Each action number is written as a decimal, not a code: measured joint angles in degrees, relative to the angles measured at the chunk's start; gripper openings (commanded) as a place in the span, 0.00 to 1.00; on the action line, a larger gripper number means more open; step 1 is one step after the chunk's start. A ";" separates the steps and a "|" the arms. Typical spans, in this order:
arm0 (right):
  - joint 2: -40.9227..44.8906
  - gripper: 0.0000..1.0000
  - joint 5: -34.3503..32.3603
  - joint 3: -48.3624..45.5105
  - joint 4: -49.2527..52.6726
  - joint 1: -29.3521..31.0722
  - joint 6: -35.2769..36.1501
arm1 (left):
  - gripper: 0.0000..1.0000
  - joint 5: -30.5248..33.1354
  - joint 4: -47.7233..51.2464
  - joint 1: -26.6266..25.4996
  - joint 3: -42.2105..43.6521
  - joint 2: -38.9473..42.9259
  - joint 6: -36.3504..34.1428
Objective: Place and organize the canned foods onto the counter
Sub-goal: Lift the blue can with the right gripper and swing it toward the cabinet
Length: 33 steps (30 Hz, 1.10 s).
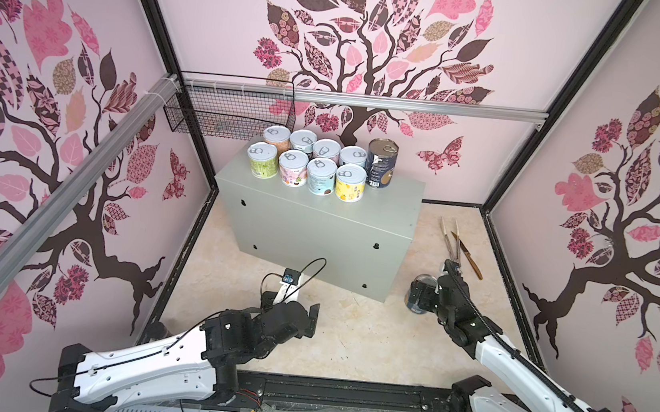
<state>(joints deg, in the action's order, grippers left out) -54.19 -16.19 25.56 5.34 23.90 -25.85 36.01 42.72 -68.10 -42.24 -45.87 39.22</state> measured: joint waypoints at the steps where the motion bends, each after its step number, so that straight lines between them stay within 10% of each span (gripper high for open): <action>1: 0.48 1.00 -1.97 -0.70 -0.52 1.79 -0.70 | 0.98 0.00 -0.02 0.00 0.00 -0.04 0.00; 33: -18.08 1.00 -24.13 -12.07 -26.34 14.36 -17.46 | 0.98 0.33 -1.07 0.00 3.80 2.27 1.81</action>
<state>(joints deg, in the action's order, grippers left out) -72.27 -40.32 13.50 -20.99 38.26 -43.31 36.34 41.65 -68.10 -38.44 -43.59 41.04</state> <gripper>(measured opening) 0.998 0.981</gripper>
